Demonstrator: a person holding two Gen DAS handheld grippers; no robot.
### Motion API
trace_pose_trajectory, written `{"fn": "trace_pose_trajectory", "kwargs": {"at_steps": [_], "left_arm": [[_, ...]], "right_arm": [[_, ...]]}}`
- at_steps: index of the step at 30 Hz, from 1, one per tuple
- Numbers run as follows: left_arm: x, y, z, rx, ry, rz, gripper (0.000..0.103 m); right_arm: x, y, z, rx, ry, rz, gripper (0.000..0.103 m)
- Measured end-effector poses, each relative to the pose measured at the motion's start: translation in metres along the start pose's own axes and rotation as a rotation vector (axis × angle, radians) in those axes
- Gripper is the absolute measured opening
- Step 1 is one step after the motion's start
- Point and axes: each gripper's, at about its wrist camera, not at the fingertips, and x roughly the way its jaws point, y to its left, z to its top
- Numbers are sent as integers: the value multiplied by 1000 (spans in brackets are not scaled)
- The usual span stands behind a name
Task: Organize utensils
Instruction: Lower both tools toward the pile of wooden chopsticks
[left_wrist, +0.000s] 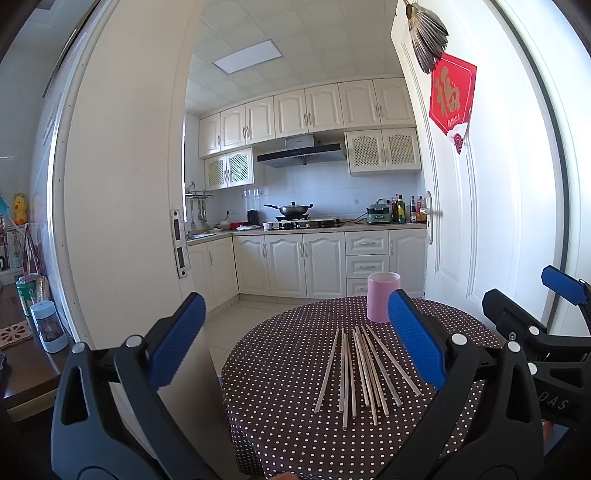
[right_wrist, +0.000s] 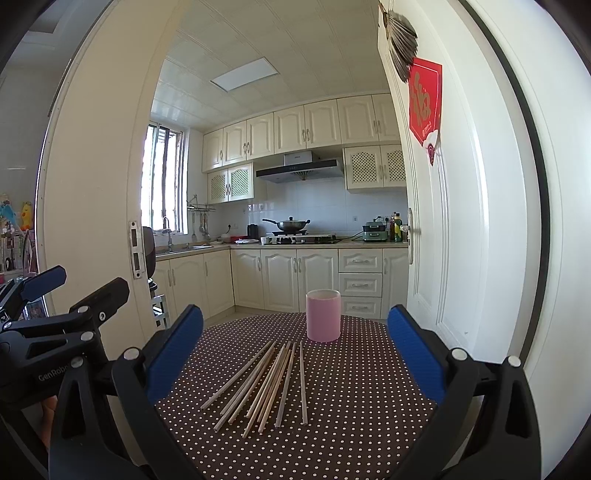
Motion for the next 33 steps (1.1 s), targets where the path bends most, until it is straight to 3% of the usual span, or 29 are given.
{"fn": "trace_pose_trajectory", "kwargs": {"at_steps": [15, 33], "left_arm": [[24, -7, -10, 3, 73, -14, 97], [139, -2, -54, -67, 379, -209, 97]], "right_arm": [[22, -7, -14, 9, 50, 16, 96], [111, -50, -46, 92, 237, 36, 96]]}}
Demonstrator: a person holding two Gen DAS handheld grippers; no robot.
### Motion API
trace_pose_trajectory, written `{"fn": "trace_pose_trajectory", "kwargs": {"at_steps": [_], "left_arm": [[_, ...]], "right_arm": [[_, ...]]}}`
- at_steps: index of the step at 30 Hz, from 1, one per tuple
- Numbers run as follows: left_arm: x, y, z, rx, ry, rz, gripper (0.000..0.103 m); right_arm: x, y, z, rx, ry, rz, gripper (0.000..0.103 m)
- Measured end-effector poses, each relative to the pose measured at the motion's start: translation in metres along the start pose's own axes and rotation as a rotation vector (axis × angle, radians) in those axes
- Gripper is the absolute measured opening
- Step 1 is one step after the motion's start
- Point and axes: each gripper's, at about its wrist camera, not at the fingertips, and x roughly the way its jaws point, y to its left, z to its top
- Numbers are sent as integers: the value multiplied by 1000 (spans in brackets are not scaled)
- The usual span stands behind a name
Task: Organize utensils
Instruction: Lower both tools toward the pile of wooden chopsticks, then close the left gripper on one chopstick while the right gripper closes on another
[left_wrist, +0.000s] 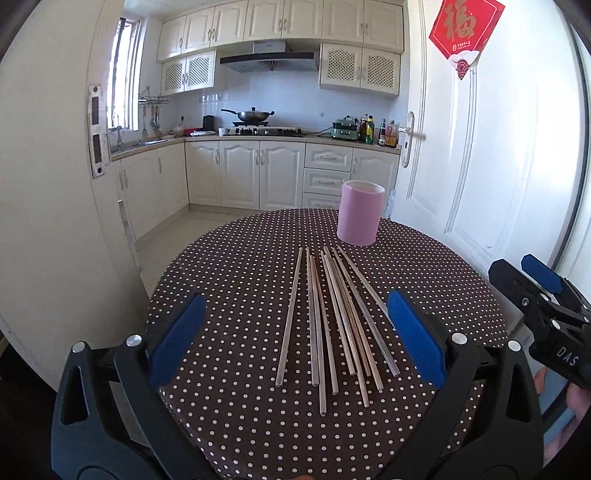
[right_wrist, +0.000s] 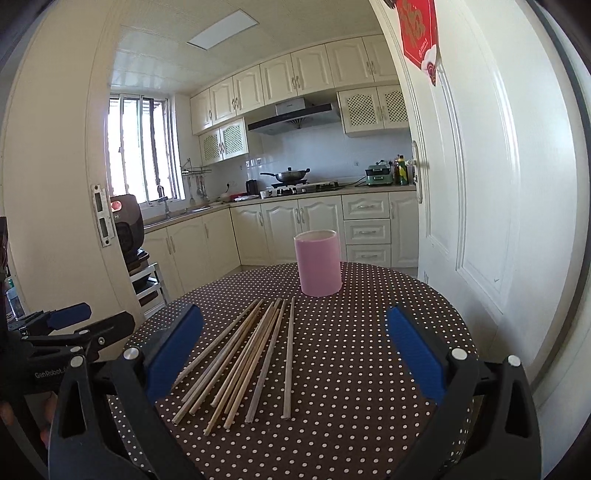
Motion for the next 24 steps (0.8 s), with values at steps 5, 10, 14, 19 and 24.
{"fn": "trace_pose_trajectory", "kwargs": {"at_steps": [5, 10, 14, 19, 24], "left_arm": [[42, 4, 12, 43, 103, 0, 97], [100, 15, 23, 45, 290, -31, 97], [144, 23, 30, 28, 400, -51, 97], [196, 28, 34, 8, 550, -76, 79], [223, 33, 37, -27, 644, -113, 58]], "right_arm": [[43, -11, 7, -54, 132, 29, 96], [90, -10, 9, -138, 295, 29, 96], [128, -10, 11, -127, 421, 94, 96], [174, -10, 16, -128, 584, 121, 91], [210, -12, 19, -111, 712, 158, 72]]}}
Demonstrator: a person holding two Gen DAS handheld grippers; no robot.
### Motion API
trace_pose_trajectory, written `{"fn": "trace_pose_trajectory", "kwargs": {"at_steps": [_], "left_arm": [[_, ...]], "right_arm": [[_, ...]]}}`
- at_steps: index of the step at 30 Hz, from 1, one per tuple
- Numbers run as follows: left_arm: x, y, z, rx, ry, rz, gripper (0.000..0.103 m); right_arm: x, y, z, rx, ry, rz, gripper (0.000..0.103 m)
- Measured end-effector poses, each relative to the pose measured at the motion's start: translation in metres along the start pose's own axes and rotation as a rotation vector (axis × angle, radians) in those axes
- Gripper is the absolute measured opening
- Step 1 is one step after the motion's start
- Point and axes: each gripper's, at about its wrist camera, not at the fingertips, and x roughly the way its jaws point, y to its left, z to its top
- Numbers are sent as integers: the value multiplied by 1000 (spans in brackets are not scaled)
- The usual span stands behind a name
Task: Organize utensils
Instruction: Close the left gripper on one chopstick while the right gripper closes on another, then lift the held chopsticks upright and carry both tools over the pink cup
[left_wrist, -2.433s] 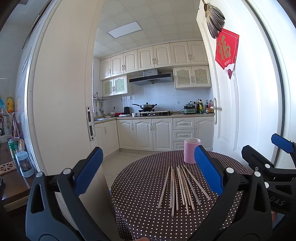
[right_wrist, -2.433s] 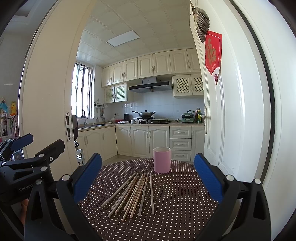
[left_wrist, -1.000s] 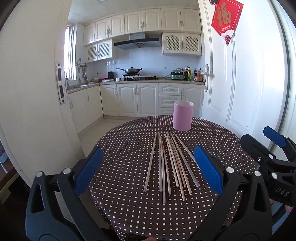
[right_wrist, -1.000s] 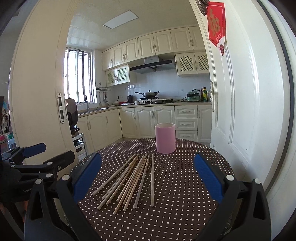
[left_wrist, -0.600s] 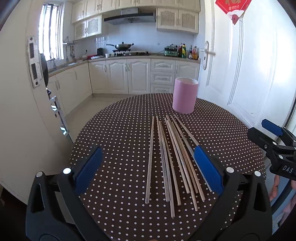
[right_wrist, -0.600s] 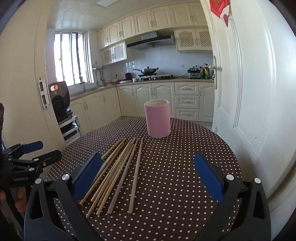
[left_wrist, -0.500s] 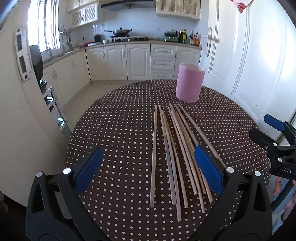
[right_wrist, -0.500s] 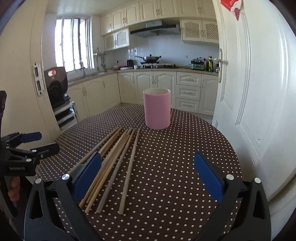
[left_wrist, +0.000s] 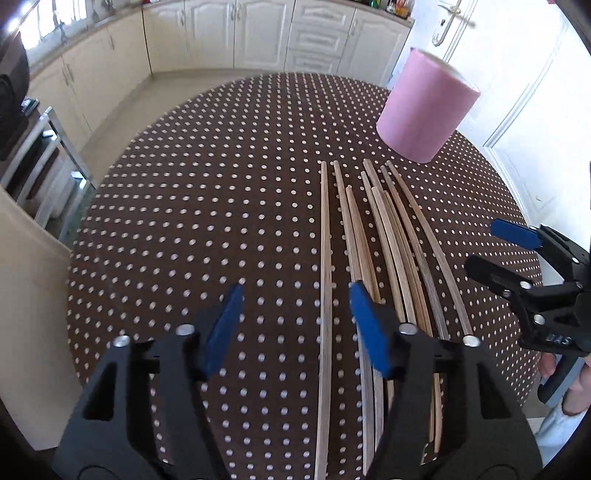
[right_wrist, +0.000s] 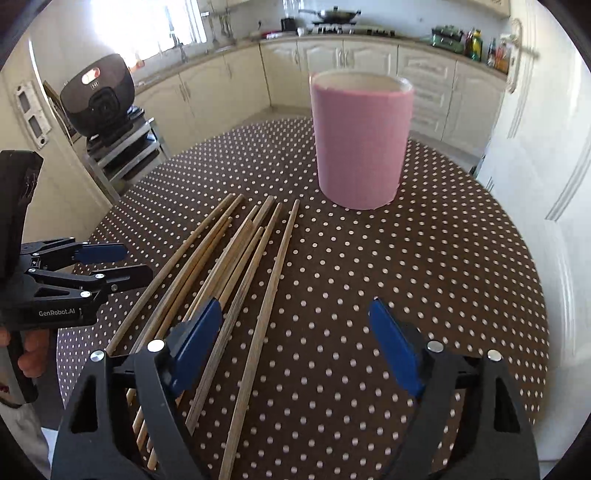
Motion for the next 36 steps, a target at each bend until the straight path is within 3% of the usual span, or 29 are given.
{"fn": "trace_pose_trajectory", "kwargs": {"at_steps": [4, 7, 10, 16, 21, 24, 25, 28, 36], "left_arm": [[13, -5, 14, 19, 45, -3, 46], [19, -11, 23, 40, 51, 9, 45], [28, -15, 42, 47, 70, 32, 36], [44, -24, 78, 55, 102, 58, 35], [59, -30, 94, 79, 104, 98, 33], [63, -33, 95, 76, 99, 102, 29], [63, -36, 96, 77, 95, 101, 24], [67, -39, 97, 77, 93, 88, 7], [48, -47, 97, 68, 40, 66, 6]], "right_arm": [[13, -7, 12, 3, 64, -16, 56], [19, -9, 20, 2, 93, -17, 54], [26, -8, 28, -13, 127, -21, 45], [39, 2, 44, -59, 197, -29, 31], [47, 12, 57, -103, 242, -96, 25], [51, 13, 63, -108, 245, -106, 16], [51, 11, 64, -106, 241, -109, 10], [51, 6, 67, -83, 231, -91, 7], [24, -1, 49, -46, 170, -37, 5]]}}
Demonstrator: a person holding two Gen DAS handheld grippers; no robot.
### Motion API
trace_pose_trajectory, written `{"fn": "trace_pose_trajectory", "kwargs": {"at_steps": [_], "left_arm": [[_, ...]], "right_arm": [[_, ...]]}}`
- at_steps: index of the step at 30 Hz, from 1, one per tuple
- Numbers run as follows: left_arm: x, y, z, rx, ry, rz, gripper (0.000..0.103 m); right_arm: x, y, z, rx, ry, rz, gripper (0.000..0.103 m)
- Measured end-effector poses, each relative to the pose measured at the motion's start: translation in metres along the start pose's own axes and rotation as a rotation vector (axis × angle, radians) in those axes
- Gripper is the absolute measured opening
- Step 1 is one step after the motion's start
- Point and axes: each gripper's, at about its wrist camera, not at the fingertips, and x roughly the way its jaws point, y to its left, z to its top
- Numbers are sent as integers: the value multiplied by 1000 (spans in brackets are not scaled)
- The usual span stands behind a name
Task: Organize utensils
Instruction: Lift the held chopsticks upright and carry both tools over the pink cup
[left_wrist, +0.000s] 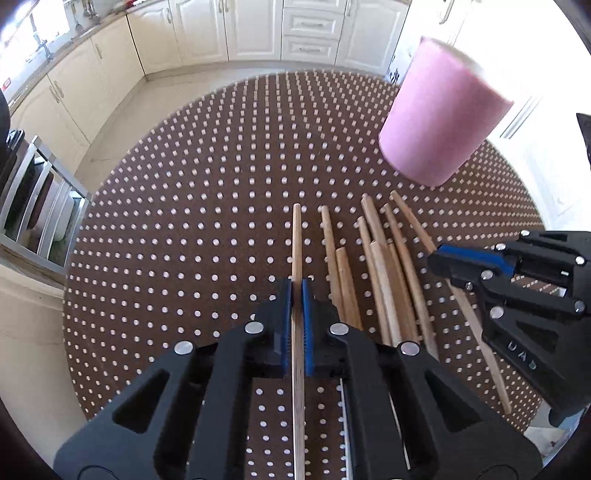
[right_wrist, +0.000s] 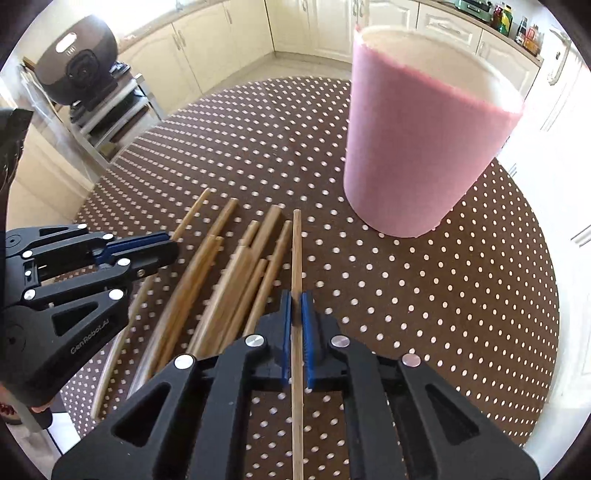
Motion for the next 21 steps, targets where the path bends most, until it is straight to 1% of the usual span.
{"fn": "trace_pose_trajectory", "kwargs": {"at_steps": [5, 12, 14, 19, 21], "left_arm": [[-43, -7, 4, 10, -79, -9, 6], [-116, -20, 1, 40, -206, -14, 5], [-134, -24, 0, 43, -238, -8, 5], [-175, -34, -6, 54, -325, -28, 5], [-192, -39, -6, 64, -375, -26, 5]], "right_arm": [[-37, 1, -1, -2, -63, 32, 4], [-104, 3, -12, -23, -189, 61, 4], [-120, 5, -14, -33, -220, 57, 4], [-159, 13, -14, -45, -311, 55, 4], [-174, 11, -15, -49, -342, 52, 4]]}}
